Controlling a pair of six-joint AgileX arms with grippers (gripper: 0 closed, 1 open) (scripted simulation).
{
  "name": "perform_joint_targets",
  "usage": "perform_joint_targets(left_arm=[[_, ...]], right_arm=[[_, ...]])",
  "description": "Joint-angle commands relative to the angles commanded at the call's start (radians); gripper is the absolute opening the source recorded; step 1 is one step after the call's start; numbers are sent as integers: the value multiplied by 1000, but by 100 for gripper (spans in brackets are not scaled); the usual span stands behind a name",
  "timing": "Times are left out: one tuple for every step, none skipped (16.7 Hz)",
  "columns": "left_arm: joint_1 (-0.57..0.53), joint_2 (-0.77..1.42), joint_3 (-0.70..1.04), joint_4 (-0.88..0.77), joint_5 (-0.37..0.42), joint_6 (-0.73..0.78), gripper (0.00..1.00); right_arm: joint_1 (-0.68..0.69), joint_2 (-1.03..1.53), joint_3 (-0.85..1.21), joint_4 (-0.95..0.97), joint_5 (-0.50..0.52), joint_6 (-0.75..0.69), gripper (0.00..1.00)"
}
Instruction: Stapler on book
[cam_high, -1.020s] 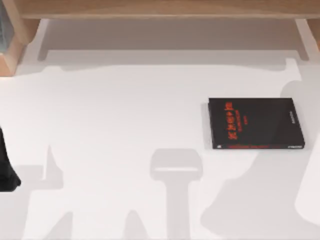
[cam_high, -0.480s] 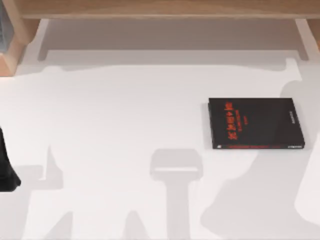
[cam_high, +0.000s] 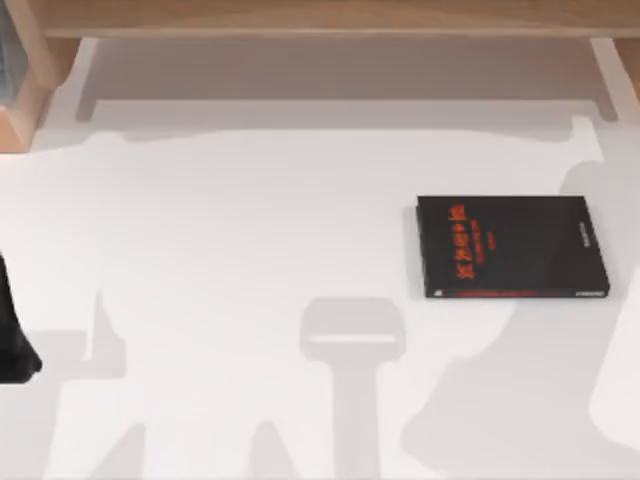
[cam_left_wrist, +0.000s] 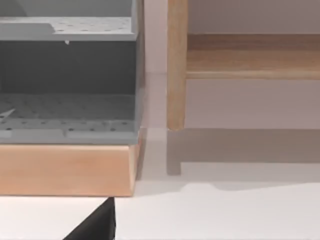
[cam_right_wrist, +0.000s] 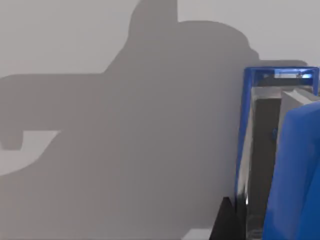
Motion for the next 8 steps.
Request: perform_joint_targets(left_arm=[[0,0,0,0,0,0,100],[0,0,0,0,0,0,100],[0,0,0,0,0,0,100],[0,0,0,0,0,0,100],[0,0,0,0,0,0,100],[0,0,0,0,0,0,100],[0,0,0,0,0,0,100],[0,0,0,0,0,0,100]], right_arm=[[0,-10,1,-2,2,0,0],[0,-27,-2,-6,5,0,0],[-1,-52,-9,-10,10,2,0],[-2,-82,-19,-13,16,7,0],[-2,-117,-31,-14,23,15,0],[0,-156,-45,-13,30,28,0],[7,-197,-62,-11,38,45,0],[19,-240,-81,-9,45,66,0]])
